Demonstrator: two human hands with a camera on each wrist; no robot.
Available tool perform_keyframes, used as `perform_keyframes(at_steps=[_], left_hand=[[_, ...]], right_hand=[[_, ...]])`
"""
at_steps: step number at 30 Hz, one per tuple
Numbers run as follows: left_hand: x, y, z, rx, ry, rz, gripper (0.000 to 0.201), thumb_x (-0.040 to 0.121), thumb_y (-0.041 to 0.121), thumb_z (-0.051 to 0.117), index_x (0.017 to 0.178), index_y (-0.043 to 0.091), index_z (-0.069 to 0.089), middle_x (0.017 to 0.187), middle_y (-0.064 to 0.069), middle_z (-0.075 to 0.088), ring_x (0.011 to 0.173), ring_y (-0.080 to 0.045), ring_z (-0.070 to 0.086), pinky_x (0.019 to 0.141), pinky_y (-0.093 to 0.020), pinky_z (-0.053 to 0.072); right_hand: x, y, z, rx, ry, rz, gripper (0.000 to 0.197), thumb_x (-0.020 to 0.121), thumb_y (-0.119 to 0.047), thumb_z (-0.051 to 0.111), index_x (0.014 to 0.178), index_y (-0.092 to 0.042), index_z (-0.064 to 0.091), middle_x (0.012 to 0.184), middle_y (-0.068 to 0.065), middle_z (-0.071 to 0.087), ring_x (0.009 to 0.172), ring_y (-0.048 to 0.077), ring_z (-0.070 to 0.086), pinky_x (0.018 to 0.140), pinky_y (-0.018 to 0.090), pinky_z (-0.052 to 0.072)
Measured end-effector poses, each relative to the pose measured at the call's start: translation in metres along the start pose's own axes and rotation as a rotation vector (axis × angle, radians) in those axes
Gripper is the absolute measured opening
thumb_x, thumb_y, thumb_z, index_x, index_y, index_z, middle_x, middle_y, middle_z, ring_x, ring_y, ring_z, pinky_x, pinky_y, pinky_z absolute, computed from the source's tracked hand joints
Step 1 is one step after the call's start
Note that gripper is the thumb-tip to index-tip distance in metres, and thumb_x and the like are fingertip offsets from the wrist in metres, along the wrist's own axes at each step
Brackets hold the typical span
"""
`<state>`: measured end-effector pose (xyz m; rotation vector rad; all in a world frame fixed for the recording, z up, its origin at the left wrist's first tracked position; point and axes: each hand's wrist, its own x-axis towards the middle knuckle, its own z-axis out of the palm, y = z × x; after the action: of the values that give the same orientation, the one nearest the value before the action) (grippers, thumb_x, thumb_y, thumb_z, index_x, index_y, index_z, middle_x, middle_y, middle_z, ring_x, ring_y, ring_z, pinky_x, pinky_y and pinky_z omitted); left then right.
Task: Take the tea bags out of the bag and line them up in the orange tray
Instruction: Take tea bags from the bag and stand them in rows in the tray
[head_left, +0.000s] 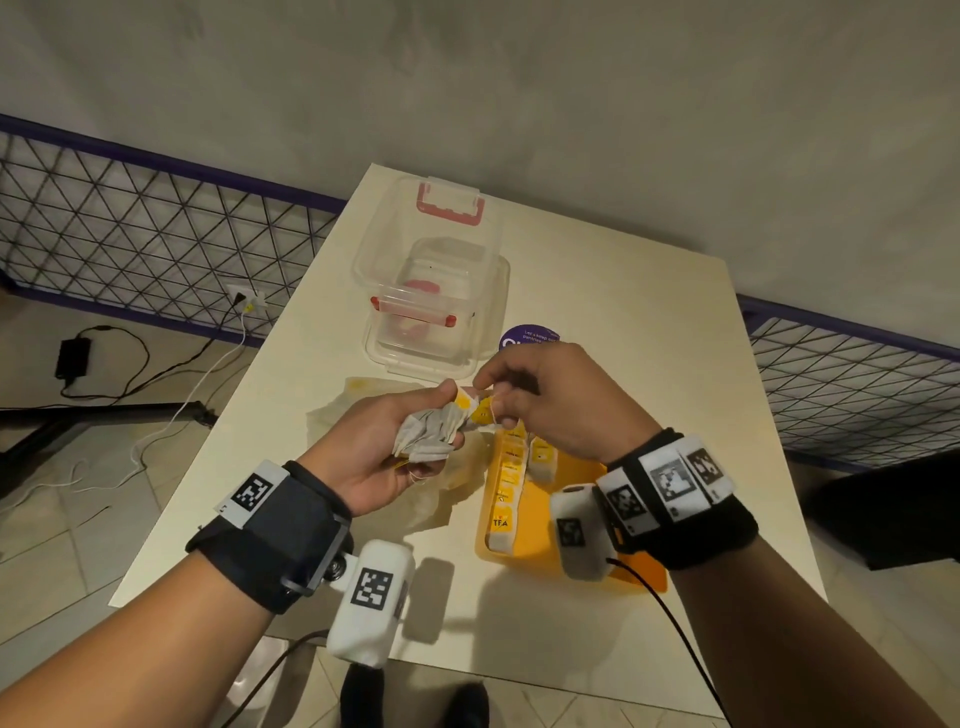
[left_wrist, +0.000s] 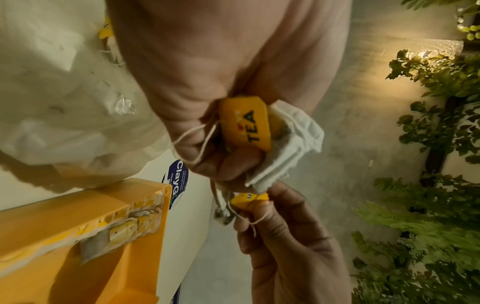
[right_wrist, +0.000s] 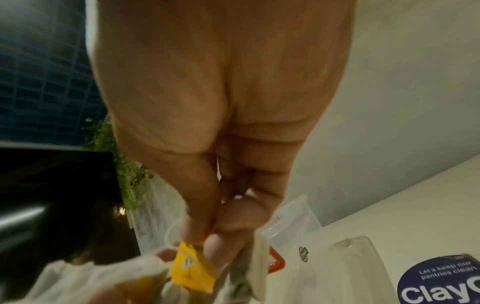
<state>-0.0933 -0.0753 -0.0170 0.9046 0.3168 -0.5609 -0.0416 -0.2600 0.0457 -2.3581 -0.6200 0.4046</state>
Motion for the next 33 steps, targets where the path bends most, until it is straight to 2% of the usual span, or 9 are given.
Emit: perform_keyframes(at_steps=[5,8,11,15,17,18,23,29,33], left_hand=[[-0.005,-0.001,-0.001,0.068,-0.026,0.014,0.027,0.092,0.03,0.06,0.096,0.004,0.064,0.081,-0.017,0.059,0.053,-0.016,0.053,0.037,-0.022,0.036],[-0.007,-0.001,-0.004,0.058,-0.035,0.005,0.027,0.092,0.03,0.062,0.099,0.005,0.067,0.09,-0.018,0.058,0.06,-0.017,0.053,0.039,-0.022,0.036],[-0.009,-0.001,-0.003,0.043,-0.06,-0.002,0.025,0.094,0.028,0.058,0.1,0.009,0.074,0.084,-0.013,0.06,0.059,-0.015,0.056,0.038,-0.022,0.036],[-0.01,0.0,-0.001,0.046,-0.076,-0.006,0.035,0.093,0.025,0.058,0.117,0.002,0.069,0.084,-0.011,0.063,0.058,-0.014,0.058,0.037,-0.02,0.038],[-0.011,0.001,0.001,0.063,-0.08,-0.022,0.03,0.093,0.024,0.059,0.11,0.004,0.072,0.086,-0.011,0.064,0.059,-0.014,0.059,0.037,-0.02,0.039],[-0.012,0.001,0.002,0.07,-0.08,-0.032,0.028,0.093,0.024,0.059,0.109,0.005,0.073,0.086,-0.011,0.065,0.059,-0.014,0.059,0.037,-0.02,0.04],[-0.011,0.001,0.005,0.077,-0.069,-0.061,0.047,0.089,0.022,0.061,0.131,0.0,0.059,0.084,-0.008,0.066,0.058,-0.015,0.061,0.038,-0.021,0.046],[-0.008,0.003,0.006,0.08,-0.071,-0.08,0.044,0.089,0.023,0.063,0.125,-0.002,0.062,0.09,-0.01,0.065,0.059,-0.015,0.06,0.039,-0.021,0.046],[-0.006,0.003,0.005,0.091,-0.094,-0.098,0.029,0.091,0.026,0.064,0.11,0.004,0.065,0.091,-0.015,0.057,0.059,-0.015,0.056,0.039,-0.021,0.041]], right_hand=[[0.006,0.001,0.004,-0.213,-0.117,-0.056,0.026,0.09,-0.013,0.069,0.114,-0.021,0.074,0.102,-0.006,0.068,0.088,0.005,0.061,0.079,0.023,0.051],[0.006,0.003,0.006,-0.239,-0.148,-0.062,0.019,0.089,-0.014,0.069,0.106,-0.021,0.076,0.1,-0.008,0.063,0.088,0.006,0.056,0.079,0.023,0.048],[0.004,0.005,0.006,-0.239,-0.111,-0.061,0.01,0.087,-0.018,0.073,0.095,-0.023,0.075,0.097,-0.008,0.059,0.085,0.007,0.056,0.076,0.025,0.048],[0.001,0.009,0.002,-0.181,-0.104,-0.034,0.006,0.087,-0.018,0.071,0.09,-0.024,0.072,0.098,-0.008,0.064,0.085,0.01,0.061,0.078,0.032,0.053],[0.0,0.01,0.0,-0.171,-0.111,0.005,0.007,0.089,-0.019,0.068,0.092,-0.024,0.071,0.095,-0.006,0.068,0.085,0.009,0.063,0.078,0.033,0.055],[-0.001,0.011,-0.001,-0.164,-0.115,0.02,0.007,0.089,-0.019,0.067,0.092,-0.024,0.07,0.093,-0.006,0.069,0.085,0.008,0.063,0.077,0.031,0.055],[-0.006,0.015,-0.003,-0.1,-0.11,0.032,0.007,0.09,-0.015,0.067,0.092,-0.02,0.069,0.086,-0.008,0.068,0.081,0.007,0.062,0.072,0.023,0.051],[-0.009,0.025,-0.008,-0.031,-0.063,0.04,0.007,0.09,-0.015,0.067,0.091,-0.02,0.069,0.093,-0.01,0.07,0.086,0.007,0.063,0.069,0.014,0.045],[-0.012,0.025,-0.016,0.057,-0.126,0.005,0.008,0.083,-0.008,0.072,0.082,-0.017,0.072,0.105,-0.013,0.071,0.095,0.003,0.064,0.07,0.007,0.043]])
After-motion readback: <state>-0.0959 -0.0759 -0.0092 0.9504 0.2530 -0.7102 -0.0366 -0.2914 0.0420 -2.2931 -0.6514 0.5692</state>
